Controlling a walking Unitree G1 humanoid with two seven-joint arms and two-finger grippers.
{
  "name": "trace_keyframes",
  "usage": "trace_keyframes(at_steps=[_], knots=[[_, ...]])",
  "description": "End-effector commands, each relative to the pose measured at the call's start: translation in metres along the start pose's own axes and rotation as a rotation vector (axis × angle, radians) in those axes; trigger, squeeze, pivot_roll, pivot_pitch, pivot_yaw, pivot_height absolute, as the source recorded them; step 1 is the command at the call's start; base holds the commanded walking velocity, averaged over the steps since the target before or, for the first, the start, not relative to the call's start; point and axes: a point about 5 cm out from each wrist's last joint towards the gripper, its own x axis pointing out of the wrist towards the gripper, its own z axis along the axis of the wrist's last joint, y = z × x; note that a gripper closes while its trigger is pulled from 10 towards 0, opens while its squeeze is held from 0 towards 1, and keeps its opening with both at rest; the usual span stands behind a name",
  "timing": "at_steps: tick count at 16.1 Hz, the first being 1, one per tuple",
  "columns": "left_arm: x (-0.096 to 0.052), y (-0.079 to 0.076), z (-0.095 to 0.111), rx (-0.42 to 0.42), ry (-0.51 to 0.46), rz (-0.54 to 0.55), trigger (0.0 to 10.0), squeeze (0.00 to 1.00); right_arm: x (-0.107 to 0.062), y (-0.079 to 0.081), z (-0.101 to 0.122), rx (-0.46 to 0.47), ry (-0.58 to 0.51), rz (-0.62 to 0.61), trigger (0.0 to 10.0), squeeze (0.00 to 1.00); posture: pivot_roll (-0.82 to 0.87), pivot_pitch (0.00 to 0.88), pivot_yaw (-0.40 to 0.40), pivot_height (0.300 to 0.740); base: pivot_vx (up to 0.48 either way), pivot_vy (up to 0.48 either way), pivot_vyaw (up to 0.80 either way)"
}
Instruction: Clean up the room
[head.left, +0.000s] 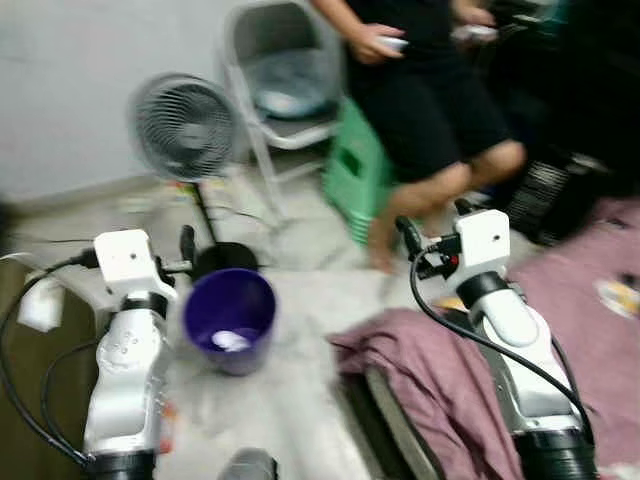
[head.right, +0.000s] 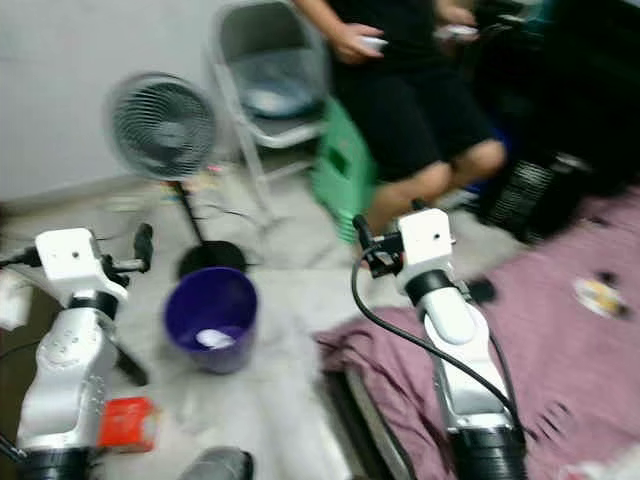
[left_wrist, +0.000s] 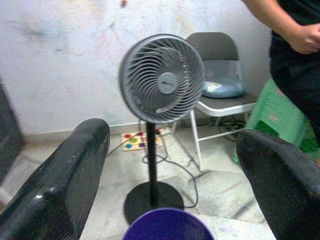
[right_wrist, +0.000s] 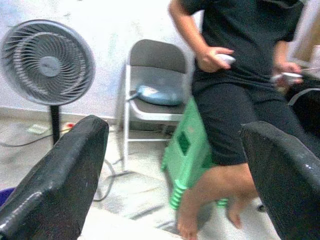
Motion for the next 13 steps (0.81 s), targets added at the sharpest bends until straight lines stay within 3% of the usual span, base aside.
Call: trace_keyframes(at_steps=[1,13], knots=[[0.0022,-0.0011,0.0035,0.006,-0.016,-0.009,10.0,0.0,0.0014,-0.0019,0.001,-0.003,-0.007,-0.003,10.0,0.0,0.01,0.0,-0.02,0.74,0.0,0.0,0.78],[0.005,-0.004,0.0044,0.003,-0.022,-0.024,10.0,0.0,0.0034,0.0009,-0.0025,0.001,-0.007,0.007,10.0,0.0,0.02,0.0,-0.021,0.74,0.0,0.0,0.78]])
